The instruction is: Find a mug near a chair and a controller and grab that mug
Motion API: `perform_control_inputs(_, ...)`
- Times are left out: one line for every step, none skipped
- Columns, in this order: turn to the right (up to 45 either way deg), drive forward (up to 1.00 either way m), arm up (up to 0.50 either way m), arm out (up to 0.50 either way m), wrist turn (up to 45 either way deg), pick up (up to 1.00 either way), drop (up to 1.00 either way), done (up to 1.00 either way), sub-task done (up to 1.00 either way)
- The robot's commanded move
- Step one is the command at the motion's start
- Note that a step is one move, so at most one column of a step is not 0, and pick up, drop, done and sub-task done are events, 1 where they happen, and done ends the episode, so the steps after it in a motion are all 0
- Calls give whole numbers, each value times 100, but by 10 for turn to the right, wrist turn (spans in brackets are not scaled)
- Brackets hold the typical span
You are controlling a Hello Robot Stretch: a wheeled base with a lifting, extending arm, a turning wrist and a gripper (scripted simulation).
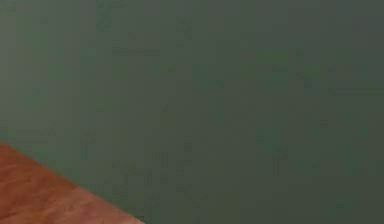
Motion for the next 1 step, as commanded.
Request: perform_control_inputs(270, 0, 0, 0, 0, 0, 0, 0, 0)
